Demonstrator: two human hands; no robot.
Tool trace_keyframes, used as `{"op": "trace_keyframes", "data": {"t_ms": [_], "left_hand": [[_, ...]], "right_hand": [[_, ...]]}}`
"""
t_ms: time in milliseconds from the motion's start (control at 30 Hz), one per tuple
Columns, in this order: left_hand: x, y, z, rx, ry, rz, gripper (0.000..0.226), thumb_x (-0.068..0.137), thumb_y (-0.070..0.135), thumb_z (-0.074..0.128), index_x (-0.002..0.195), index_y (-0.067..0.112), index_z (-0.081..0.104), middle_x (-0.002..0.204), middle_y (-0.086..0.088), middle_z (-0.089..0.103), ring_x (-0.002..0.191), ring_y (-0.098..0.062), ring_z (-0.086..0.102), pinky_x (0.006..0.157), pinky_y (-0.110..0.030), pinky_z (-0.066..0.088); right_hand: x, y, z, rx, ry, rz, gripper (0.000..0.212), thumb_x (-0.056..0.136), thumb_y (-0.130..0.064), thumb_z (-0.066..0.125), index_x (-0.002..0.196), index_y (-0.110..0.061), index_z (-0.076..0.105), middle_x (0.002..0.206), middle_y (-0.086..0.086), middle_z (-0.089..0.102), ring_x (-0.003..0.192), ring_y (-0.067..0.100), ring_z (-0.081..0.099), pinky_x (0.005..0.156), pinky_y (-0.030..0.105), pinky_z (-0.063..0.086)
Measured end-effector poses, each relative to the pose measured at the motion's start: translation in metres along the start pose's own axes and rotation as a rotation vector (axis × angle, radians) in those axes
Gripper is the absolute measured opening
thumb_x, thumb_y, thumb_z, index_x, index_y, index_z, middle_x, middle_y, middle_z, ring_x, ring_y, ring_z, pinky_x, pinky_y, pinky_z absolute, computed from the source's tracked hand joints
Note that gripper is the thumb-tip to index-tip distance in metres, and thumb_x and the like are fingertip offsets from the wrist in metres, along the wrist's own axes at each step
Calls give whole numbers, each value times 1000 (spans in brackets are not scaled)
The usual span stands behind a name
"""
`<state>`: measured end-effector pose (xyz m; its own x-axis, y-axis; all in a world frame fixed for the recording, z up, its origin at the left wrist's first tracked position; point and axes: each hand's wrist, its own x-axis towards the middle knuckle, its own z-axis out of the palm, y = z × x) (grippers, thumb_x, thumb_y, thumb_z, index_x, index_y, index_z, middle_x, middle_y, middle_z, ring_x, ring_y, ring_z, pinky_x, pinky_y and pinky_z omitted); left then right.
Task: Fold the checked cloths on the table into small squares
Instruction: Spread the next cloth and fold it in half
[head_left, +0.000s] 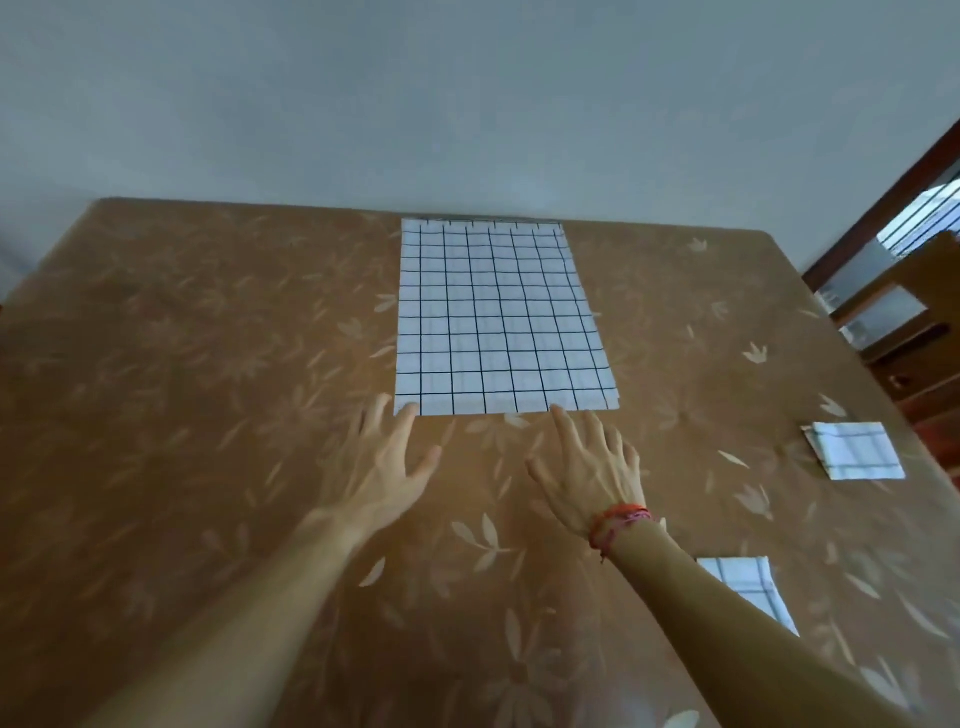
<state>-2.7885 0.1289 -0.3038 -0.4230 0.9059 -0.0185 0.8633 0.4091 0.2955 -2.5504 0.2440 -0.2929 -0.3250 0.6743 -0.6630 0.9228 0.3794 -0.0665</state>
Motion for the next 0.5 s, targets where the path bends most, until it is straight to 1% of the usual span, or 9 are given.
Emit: {"op": "trace_keyframes", "data": {"t_ms": [33, 67, 100, 133, 167, 200, 267, 300, 500], "left_hand": [[7, 0, 9, 3, 14, 18, 62, 85, 63, 34, 133, 26, 44, 138, -1, 38, 123, -27, 42, 82, -43, 53], [16, 2, 19, 6, -1, 25, 63, 85, 64, 31, 134, 26, 43, 140, -2, 37, 126, -27, 41, 86, -44, 52], [24, 6, 26, 14, -11, 43, 63, 86, 64, 32, 135, 26, 42, 143, -3, 36, 130, -27, 38, 92, -47, 49], [32, 8, 36, 10, -18, 50, 61, 88, 63, 36, 136, 26, 42, 145, -4, 34, 133, -26, 35, 97, -49, 46], [38, 10, 43, -5, -32, 38, 59, 90, 60, 41, 137, 26, 42, 147, -5, 32, 135, -26, 32, 101, -49, 42], [44, 9, 51, -6, -31, 49, 58, 91, 58, 45, 139, 26, 41, 149, -5, 30, 138, -25, 27, 103, -47, 39], [55, 10, 63, -17, -46, 46, 60, 93, 57, 46, 144, 25, 38, 154, -6, 23, 143, -23, 19, 106, -44, 36], [60, 10, 67, -28, -61, 39, 62, 93, 57, 45, 145, 25, 37, 156, -6, 20, 145, -24, 15, 107, -43, 35], [69, 6, 94, -23, -105, 45, 65, 94, 58, 41, 151, 32, 25, 163, -9, 3, 149, -27, -2, 119, -45, 16]], "right_hand": [[0, -3, -6, 66, -22, 6, 44, 99, -12, 50, 140, 1, 41, 146, 12, 42, 100, 15, 59, 84, 10, 47], [11, 0, -4, 60, -100, -25, 43, 99, -9, 48, 139, 4, 42, 146, 14, 43, 101, 18, 60, 83, 12, 48], [26, 1, 1, -117, -146, -88, 42, 101, -12, 44, 142, 0, 40, 147, 12, 42, 115, 21, 56, 94, 17, 45], [41, 11, 9, -66, -115, -30, 43, 103, -17, 41, 145, -7, 39, 149, 9, 40, 128, 22, 48, 104, 24, 38], [44, 3, 5, -17, -106, 39, 45, 103, -24, 41, 146, -13, 38, 150, 8, 38, 135, 23, 41, 108, 28, 33], [57, -3, 5, 19, 38, 8, 50, 101, -35, 41, 147, -17, 36, 151, 10, 35, 137, 25, 36, 110, 33, 30], [78, -8, 0, 81, 493, -105, 62, 91, -55, 41, 147, -29, 29, 151, 11, 31, 140, 27, 28, 112, 42, 26], [88, -9, -3, 93, 591, -133, 63, 88, -59, 41, 145, -33, 27, 151, 10, 30, 140, 27, 25, 112, 44, 25], [124, 8, 2, 48, 516, -157, 74, 85, -73, 31, 148, -42, 9, 161, 11, 5, 148, 29, 1, 117, 46, 13]]}}
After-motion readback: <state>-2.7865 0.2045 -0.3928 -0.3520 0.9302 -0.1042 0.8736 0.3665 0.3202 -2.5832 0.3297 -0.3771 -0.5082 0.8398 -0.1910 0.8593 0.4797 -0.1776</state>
